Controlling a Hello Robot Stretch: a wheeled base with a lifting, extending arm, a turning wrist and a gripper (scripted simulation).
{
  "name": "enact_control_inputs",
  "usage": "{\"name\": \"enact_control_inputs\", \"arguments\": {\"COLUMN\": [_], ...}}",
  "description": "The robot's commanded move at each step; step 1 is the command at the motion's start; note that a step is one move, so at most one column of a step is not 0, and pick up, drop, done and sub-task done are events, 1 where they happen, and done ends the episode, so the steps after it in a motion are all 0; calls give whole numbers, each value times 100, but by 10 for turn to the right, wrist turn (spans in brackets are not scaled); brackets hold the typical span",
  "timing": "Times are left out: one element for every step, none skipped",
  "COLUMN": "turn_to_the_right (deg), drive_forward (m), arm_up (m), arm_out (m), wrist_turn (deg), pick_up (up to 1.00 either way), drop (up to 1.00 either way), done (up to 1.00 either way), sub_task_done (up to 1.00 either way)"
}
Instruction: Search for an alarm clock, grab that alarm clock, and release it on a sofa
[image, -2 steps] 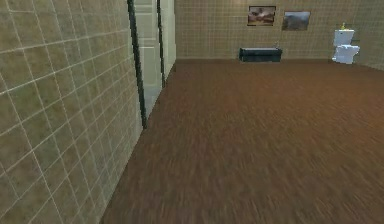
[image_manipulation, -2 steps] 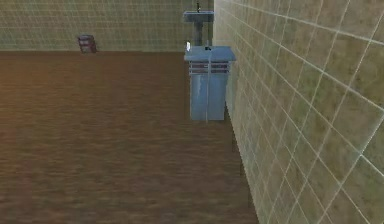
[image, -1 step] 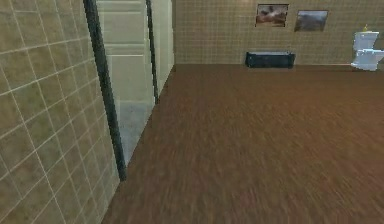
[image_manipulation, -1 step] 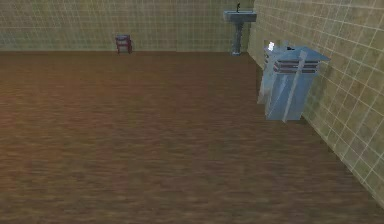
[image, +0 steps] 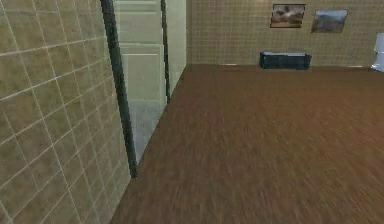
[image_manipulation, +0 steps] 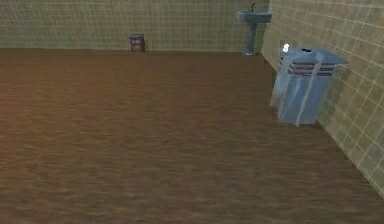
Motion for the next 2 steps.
{"name": "enact_control_inputs", "arguments": {"turn_to_the_right": [0, 0], "drive_forward": [100, 85], "arm_up": [0, 0], "arm_out": [0, 0], "wrist_turn": [0, 0], "pick_up": [0, 0], "drop": [0, 0], "done": [0, 0], "sub_task_done": [0, 0]}}
